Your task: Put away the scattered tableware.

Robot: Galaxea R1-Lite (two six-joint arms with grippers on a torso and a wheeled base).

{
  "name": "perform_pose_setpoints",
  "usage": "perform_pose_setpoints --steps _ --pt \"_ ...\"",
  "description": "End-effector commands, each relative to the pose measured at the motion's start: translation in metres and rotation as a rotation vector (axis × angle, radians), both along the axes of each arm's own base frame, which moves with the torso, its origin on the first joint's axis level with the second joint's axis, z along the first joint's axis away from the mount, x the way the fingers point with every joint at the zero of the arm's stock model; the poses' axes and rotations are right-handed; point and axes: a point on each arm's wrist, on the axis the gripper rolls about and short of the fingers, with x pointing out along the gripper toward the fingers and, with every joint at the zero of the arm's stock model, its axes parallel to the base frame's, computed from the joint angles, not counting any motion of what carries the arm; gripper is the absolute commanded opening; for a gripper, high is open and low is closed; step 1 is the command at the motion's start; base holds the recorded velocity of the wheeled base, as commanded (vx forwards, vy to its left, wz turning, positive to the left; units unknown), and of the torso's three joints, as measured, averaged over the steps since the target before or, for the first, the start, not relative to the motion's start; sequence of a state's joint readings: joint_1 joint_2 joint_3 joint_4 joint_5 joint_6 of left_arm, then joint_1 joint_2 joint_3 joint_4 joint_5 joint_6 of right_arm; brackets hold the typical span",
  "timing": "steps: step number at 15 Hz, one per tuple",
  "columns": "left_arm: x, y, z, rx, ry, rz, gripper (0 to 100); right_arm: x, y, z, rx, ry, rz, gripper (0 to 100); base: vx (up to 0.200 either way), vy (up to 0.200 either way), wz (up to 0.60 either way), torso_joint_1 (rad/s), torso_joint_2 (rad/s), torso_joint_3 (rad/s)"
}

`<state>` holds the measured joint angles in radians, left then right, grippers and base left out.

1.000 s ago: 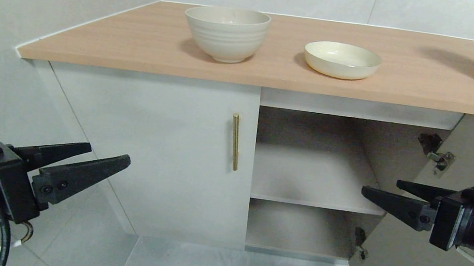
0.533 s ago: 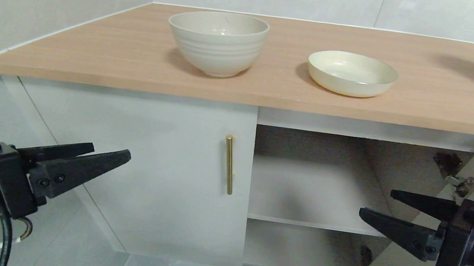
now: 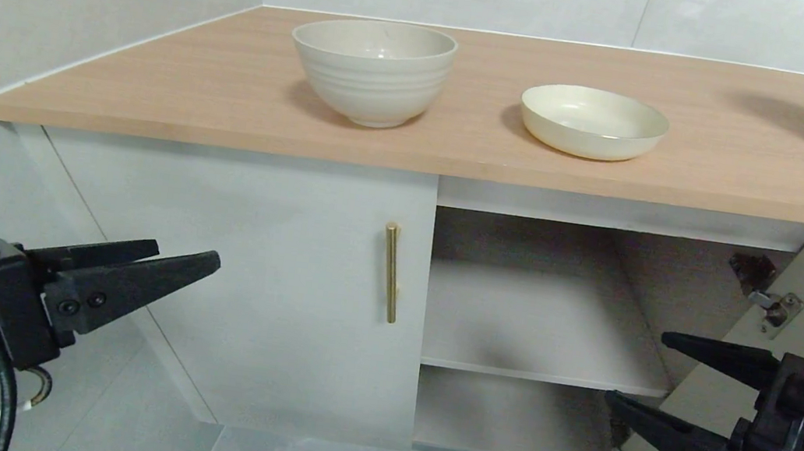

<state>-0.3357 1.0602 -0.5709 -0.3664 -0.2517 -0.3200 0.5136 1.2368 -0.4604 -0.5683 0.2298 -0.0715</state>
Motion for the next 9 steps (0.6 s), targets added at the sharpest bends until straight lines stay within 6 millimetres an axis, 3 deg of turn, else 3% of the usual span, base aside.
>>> perform_pose_setpoints --steps 1,5,9 --pt "0.0006 -0.0002 -0.0004 0.0 0.003 0.0 100 -0.0006 -0.0003 -0.0038 -0.009 0.011 0.001 100 0.0 0.0 0.0 -0.1 -0.15 -0.261" --pt "0.001 -0.0004 -0.0007 0.001 0.004 0.0 100 -0.0006 -0.0003 -0.0038 -0.009 0.011 0.001 100 0.0 0.0 0.0 0.098 -0.19 -0.265" --pt "0.0013 -0.0005 -0.0009 0.001 0.006 0.0 100 -0.001 -0.0005 -0.0032 -0.006 0.007 0.001 100 0.0 0.0 0.0 0.133 -0.59 -0.254"
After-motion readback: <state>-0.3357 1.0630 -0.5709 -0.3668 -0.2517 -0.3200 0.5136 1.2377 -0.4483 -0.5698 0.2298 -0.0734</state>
